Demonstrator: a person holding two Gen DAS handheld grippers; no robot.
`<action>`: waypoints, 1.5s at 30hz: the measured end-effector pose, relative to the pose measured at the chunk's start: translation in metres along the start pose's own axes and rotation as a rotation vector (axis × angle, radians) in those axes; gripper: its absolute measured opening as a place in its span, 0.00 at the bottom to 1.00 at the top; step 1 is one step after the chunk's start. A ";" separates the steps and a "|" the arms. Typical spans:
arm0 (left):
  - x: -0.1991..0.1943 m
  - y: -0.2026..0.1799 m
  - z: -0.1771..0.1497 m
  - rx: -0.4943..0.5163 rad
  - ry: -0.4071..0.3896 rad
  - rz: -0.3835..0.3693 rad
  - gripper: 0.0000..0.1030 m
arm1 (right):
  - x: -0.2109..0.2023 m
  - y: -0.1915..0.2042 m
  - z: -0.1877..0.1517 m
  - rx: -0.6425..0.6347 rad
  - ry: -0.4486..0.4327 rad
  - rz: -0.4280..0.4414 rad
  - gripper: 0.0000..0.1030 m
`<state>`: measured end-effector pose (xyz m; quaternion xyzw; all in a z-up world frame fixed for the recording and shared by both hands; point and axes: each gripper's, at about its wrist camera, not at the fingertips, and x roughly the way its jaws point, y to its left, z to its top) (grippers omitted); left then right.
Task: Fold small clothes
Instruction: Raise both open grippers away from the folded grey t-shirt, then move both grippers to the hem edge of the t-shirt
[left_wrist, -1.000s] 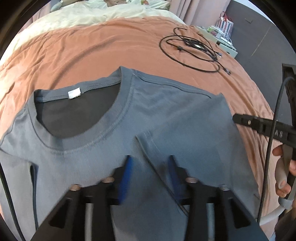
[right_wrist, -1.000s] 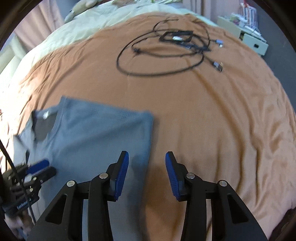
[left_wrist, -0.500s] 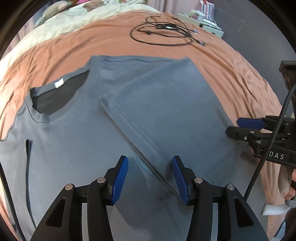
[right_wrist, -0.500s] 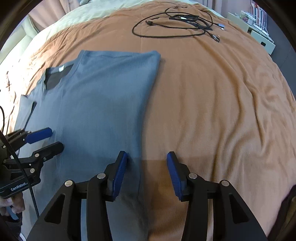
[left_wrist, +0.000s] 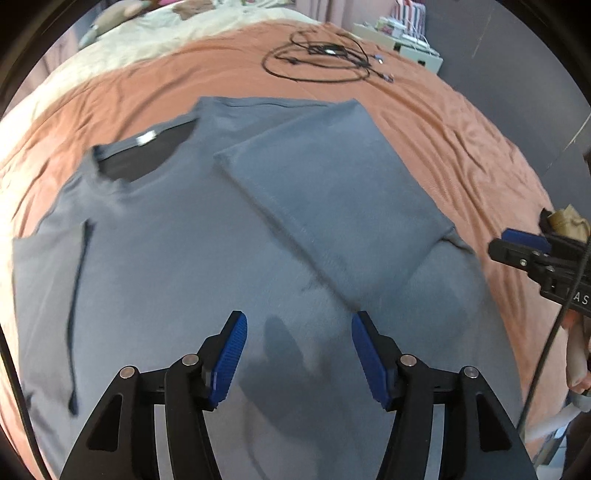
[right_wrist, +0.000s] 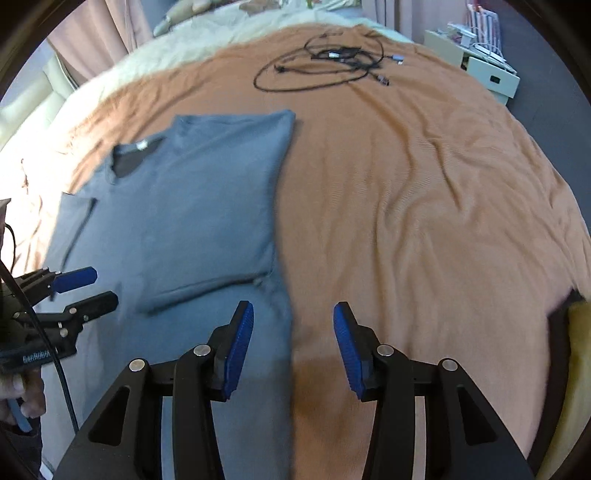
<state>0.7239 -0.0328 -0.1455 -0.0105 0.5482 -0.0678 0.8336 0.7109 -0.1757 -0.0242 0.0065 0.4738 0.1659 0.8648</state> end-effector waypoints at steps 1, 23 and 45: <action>-0.011 0.005 -0.008 -0.011 -0.012 0.002 0.59 | -0.009 0.001 -0.007 0.001 -0.009 0.009 0.42; -0.189 0.086 -0.148 -0.114 -0.264 0.023 0.96 | -0.166 0.031 -0.148 0.029 -0.146 -0.014 0.86; -0.237 0.127 -0.327 -0.253 -0.295 0.038 0.94 | -0.205 -0.005 -0.268 0.037 -0.202 0.098 0.86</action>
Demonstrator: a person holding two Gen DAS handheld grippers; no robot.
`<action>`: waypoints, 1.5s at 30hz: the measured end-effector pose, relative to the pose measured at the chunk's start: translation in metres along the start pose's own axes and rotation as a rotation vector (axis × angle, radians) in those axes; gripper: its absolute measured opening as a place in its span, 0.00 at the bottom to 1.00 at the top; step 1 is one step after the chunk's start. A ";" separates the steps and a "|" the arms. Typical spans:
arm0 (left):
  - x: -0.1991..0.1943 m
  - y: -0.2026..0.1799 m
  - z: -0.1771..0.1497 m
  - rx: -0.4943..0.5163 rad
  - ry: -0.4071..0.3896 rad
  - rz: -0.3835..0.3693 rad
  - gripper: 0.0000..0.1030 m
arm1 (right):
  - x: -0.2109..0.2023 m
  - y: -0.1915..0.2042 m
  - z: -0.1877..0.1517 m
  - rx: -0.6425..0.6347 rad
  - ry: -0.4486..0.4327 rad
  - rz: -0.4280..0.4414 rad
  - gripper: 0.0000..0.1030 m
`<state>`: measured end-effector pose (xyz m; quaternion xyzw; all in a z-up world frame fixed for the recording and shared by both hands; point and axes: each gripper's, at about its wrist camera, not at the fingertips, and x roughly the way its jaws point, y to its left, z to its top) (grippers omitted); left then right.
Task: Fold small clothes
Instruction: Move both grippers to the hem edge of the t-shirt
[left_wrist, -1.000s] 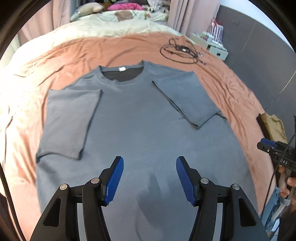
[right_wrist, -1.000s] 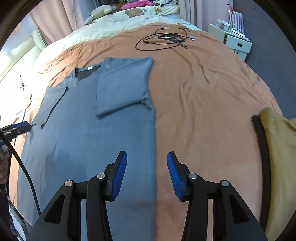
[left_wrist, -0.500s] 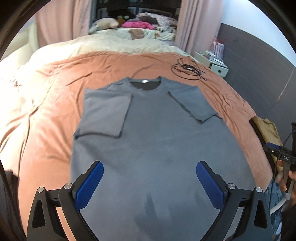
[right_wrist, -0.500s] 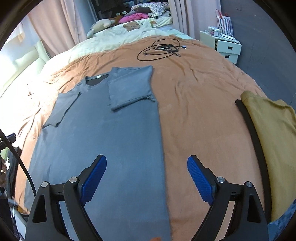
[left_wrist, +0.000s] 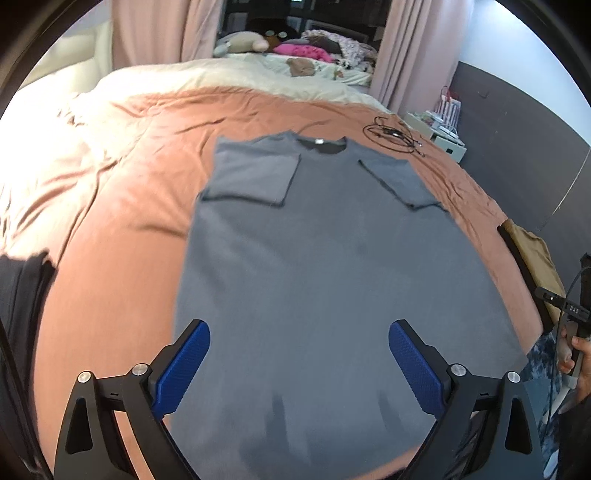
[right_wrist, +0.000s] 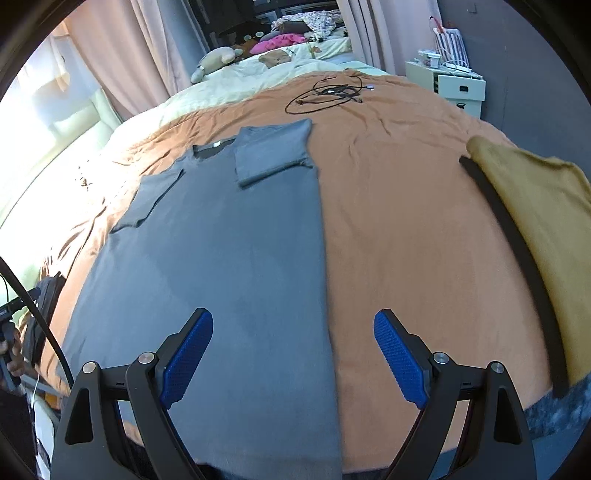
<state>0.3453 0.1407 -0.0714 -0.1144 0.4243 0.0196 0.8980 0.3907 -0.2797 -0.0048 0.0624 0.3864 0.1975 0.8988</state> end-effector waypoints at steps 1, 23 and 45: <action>-0.004 0.004 -0.009 -0.012 -0.001 0.003 0.93 | -0.002 -0.002 -0.006 -0.002 0.004 0.003 0.86; -0.054 0.089 -0.135 -0.278 -0.008 -0.030 0.82 | -0.005 -0.084 -0.113 0.393 0.040 0.363 0.69; -0.024 0.137 -0.178 -0.544 0.047 -0.209 0.66 | 0.022 -0.080 -0.125 0.578 -0.041 0.448 0.55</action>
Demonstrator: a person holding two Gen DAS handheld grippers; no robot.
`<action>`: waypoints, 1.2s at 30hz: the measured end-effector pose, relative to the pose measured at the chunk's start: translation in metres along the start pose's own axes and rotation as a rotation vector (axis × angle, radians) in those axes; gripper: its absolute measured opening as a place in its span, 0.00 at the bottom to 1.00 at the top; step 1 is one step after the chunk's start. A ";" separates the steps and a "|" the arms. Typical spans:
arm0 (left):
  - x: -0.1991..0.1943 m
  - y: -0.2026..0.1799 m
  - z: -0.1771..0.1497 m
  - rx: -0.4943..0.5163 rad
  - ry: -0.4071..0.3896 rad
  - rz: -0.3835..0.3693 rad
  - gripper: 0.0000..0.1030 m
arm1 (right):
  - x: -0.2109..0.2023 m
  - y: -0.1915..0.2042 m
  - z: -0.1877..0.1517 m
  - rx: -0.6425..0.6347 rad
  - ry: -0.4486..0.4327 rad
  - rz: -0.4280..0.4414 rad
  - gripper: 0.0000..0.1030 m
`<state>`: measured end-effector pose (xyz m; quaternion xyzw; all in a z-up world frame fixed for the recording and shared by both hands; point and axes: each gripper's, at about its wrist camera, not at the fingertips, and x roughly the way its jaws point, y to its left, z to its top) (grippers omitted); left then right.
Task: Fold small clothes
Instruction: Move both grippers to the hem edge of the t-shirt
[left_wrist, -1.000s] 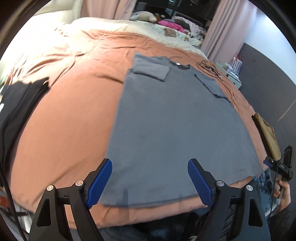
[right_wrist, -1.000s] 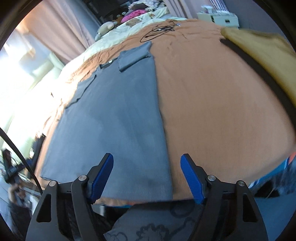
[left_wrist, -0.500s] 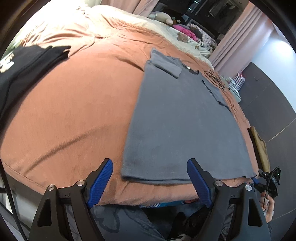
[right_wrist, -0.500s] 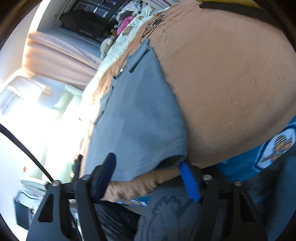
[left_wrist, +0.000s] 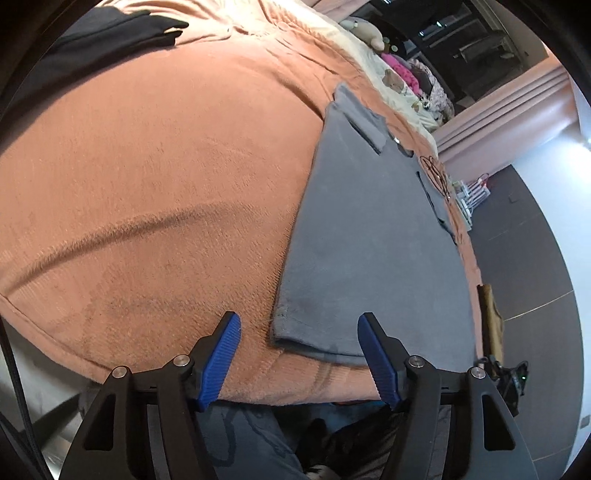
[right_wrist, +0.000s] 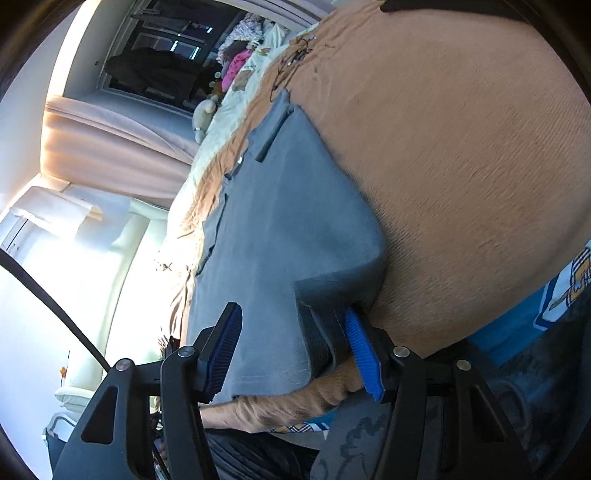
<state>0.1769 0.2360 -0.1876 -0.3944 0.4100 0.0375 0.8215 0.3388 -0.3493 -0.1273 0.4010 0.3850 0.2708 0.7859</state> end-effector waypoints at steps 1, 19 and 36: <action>0.000 0.000 0.000 0.001 0.002 -0.002 0.66 | 0.001 0.004 -0.001 0.005 0.001 0.003 0.55; 0.003 -0.012 -0.007 0.003 0.009 -0.016 0.66 | -0.022 -0.002 -0.004 -0.015 -0.018 -0.086 0.55; 0.013 -0.007 -0.007 -0.099 0.006 -0.077 0.66 | -0.031 -0.009 0.013 0.017 -0.133 -0.095 0.00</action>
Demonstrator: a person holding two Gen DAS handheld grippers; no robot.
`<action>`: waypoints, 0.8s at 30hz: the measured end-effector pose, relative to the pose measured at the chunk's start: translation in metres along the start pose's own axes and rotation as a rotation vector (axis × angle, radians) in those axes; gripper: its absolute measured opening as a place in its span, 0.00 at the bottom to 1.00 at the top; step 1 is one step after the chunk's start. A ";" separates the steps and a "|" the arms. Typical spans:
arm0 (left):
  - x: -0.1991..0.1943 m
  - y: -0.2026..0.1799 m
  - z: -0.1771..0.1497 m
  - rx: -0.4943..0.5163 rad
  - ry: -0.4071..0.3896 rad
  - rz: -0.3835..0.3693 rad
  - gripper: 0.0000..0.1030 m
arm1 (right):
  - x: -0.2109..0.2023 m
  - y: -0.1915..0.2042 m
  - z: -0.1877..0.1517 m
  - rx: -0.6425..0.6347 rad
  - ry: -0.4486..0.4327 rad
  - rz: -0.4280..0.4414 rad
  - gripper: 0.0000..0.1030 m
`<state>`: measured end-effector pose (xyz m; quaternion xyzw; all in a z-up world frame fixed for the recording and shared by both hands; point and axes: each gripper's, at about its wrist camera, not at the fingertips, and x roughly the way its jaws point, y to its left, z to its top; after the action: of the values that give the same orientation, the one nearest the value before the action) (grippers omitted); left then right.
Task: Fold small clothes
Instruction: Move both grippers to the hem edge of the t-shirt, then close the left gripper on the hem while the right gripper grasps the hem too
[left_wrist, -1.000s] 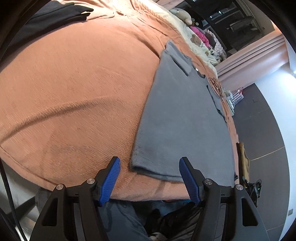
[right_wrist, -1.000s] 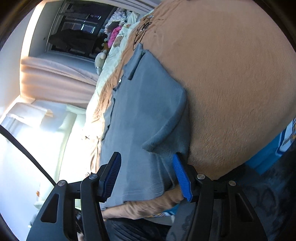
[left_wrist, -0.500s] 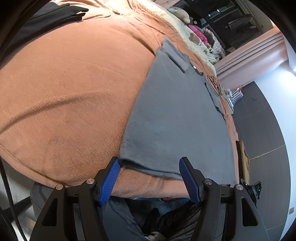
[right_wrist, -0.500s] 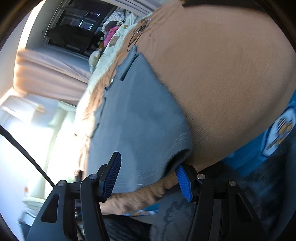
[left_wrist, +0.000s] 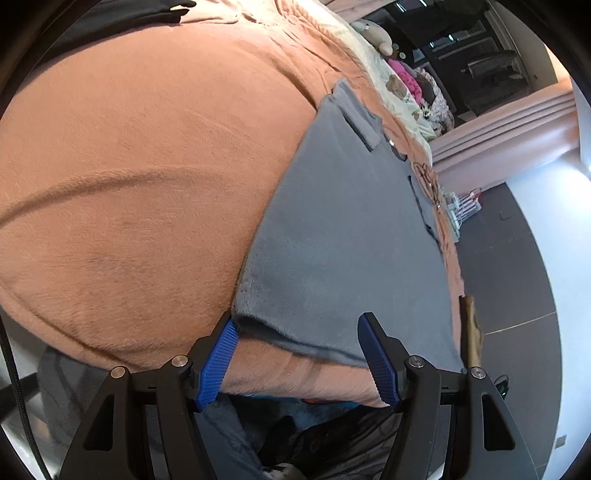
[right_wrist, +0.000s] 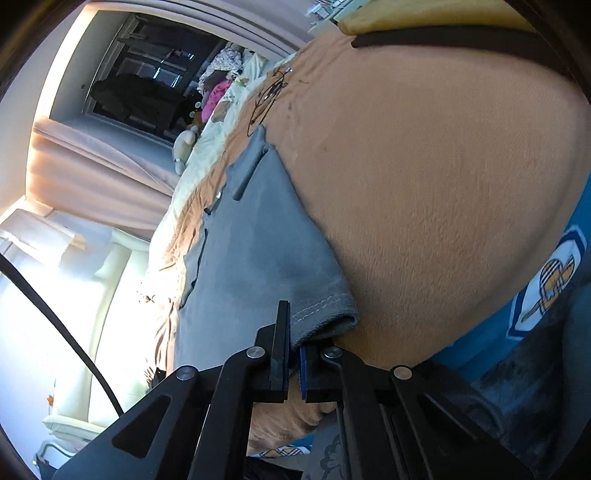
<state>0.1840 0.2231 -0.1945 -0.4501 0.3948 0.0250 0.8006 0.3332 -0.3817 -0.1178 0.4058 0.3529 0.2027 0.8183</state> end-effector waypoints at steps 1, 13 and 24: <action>0.000 0.000 0.001 -0.004 -0.001 -0.008 0.66 | 0.002 0.003 -0.004 -0.004 0.000 -0.004 0.00; 0.016 -0.016 0.007 -0.001 -0.006 -0.042 0.64 | 0.000 0.011 -0.010 -0.007 0.013 -0.046 0.00; 0.016 0.007 0.018 -0.089 -0.051 0.100 0.05 | -0.004 0.027 -0.005 -0.024 -0.001 -0.053 0.00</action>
<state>0.2035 0.2352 -0.2049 -0.4640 0.3949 0.0940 0.7874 0.3258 -0.3659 -0.0966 0.3864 0.3607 0.1850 0.8285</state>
